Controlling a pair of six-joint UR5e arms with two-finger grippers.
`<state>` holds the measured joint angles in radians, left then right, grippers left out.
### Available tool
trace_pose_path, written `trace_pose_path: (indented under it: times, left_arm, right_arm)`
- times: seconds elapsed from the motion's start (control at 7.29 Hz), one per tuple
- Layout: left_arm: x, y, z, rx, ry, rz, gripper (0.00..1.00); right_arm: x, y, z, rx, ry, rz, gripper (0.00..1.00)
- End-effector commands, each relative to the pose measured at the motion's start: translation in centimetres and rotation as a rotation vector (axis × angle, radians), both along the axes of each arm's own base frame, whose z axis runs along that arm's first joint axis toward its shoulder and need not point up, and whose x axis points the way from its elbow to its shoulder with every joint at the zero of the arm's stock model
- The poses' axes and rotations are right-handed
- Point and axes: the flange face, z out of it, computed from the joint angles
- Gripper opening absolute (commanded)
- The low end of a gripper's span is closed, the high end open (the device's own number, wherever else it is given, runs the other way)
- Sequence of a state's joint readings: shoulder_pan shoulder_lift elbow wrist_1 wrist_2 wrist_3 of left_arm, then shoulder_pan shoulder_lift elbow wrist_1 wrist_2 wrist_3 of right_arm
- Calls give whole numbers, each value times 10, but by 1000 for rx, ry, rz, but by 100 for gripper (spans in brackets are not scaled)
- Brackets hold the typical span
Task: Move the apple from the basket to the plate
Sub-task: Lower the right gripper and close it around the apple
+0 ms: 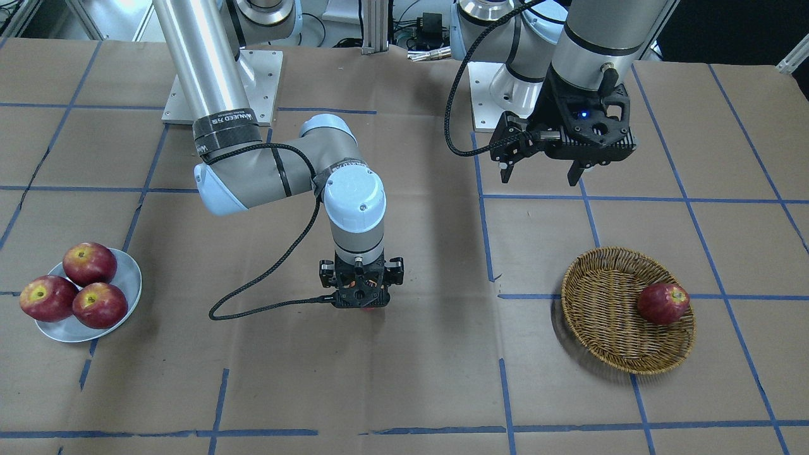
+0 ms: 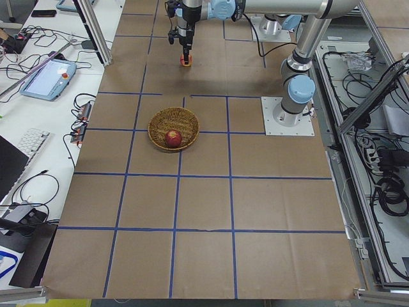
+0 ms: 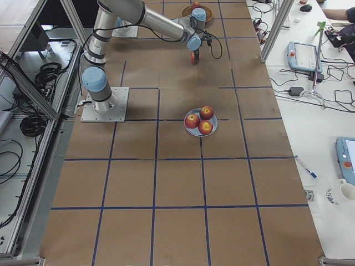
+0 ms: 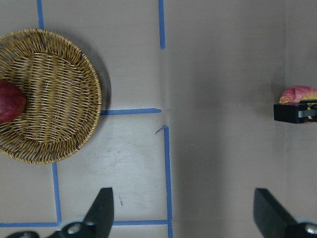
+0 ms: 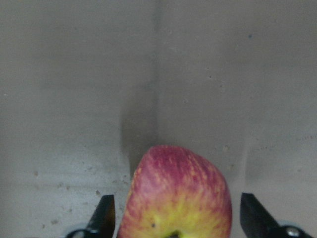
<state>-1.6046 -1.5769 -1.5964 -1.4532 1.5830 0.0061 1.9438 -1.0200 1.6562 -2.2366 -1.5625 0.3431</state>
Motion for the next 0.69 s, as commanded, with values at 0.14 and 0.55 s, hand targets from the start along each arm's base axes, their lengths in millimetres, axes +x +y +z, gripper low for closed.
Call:
trace_pose_path:
  times: [0.14,0.55]
  left_arm:
    - [0,-2,-1,2,2,1,99]
    - [0,-3,0,0,2,1,99]
  right_arm:
    - [-2,-9,29,-41,-14,-16,54]
    - [-25,-20,125,-23,-8,-56,54]
